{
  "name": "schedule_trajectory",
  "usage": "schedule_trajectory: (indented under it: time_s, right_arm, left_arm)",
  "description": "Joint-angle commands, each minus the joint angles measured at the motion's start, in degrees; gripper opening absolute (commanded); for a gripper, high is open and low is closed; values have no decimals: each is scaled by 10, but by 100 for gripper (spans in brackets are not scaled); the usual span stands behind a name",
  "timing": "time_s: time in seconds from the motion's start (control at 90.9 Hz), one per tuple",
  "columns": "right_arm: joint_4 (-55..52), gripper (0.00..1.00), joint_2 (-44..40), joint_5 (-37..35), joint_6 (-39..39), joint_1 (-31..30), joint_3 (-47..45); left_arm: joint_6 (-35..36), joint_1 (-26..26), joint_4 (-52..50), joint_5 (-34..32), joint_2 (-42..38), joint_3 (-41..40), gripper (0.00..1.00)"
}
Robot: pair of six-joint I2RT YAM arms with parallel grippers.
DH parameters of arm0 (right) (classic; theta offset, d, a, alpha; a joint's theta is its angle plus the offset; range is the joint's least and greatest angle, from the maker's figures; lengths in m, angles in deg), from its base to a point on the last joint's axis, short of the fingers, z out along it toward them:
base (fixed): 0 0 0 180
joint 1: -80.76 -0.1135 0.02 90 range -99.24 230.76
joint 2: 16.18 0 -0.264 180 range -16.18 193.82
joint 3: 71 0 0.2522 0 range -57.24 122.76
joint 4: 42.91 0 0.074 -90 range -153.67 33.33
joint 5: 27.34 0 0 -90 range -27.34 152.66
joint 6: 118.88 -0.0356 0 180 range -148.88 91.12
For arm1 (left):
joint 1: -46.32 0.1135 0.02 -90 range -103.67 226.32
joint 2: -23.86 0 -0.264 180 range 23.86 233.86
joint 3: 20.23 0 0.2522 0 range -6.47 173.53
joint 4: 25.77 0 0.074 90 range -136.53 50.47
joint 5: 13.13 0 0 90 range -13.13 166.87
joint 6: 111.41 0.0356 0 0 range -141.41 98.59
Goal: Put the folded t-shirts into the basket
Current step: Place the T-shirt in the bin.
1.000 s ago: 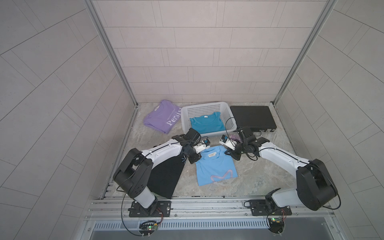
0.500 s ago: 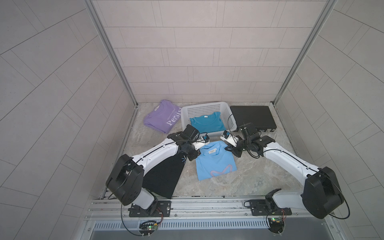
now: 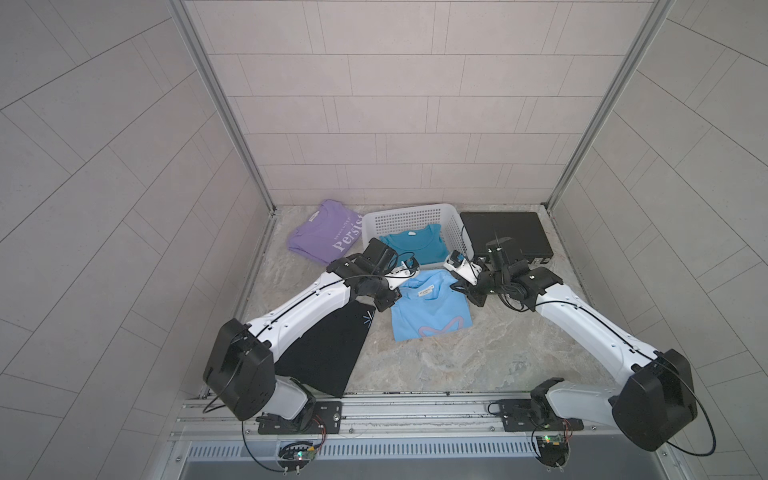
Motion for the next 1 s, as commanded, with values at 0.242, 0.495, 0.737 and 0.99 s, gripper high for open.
schedule_trajectory:
  time_s: [0.242, 0.495, 0.737, 0.99]
  right_arm:
    - [-5, 0, -5, -16, -45, -1, 65]
    - [-22, 0, 23, -34, -79, -3, 131]
    - [-27, 0, 79, -66, -112, -12, 207]
    - [-3, 0, 144, -123, -123, -13, 266]
  left_arm:
    - [-9, 28, -34, -20, -20, 68, 0]
    - [-13, 41, -72, -30, -9, 137, 0]
    - [-8, 65, -84, -43, -2, 184, 0]
    - [-4, 114, -103, -28, 67, 267, 0]
